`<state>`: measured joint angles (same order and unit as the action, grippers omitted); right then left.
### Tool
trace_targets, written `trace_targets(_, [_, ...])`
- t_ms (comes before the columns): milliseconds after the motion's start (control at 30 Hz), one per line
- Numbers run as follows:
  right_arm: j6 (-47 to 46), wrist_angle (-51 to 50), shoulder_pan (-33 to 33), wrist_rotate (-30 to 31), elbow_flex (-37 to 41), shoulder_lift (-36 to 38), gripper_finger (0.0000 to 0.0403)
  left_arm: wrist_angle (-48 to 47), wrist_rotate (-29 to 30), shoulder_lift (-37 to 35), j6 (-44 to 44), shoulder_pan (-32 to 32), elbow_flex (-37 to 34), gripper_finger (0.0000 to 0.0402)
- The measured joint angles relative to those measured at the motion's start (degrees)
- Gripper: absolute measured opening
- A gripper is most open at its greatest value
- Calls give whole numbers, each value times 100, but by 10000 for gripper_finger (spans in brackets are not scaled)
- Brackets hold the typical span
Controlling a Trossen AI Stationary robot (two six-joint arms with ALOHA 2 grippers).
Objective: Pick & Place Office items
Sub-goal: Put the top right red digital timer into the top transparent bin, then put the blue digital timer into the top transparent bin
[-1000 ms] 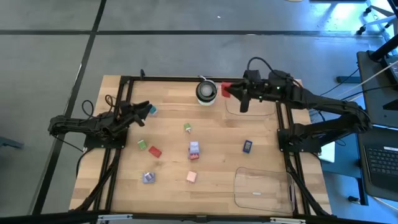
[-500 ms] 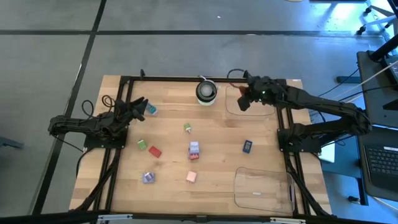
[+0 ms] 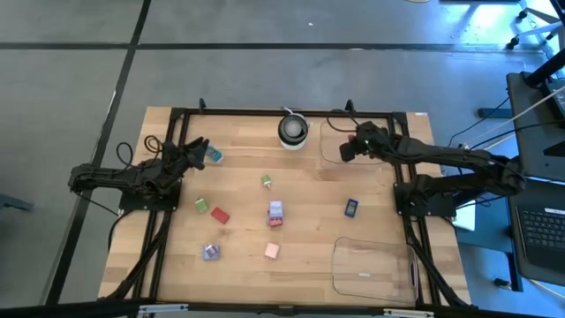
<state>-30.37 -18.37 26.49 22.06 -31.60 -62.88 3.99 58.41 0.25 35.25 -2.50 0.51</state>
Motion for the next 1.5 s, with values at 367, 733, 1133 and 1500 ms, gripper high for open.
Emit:
trace_targets(367, [-371,161,206,-243,2,-1168,64,-2,171,2,0,0,0,210])
trace_targets(733, [-387,262,208,-389,-9,-1380,96,0,174,2,0,-1,0,210])
trace_targets(1133, [-93,-165,280,-208,-603,-1357,216,4,222,2,0,0,0,210])
trace_targets(1500, [-619,-2821,110,-727,-2724,-1352,237,4,665,2,0,0,0,210])
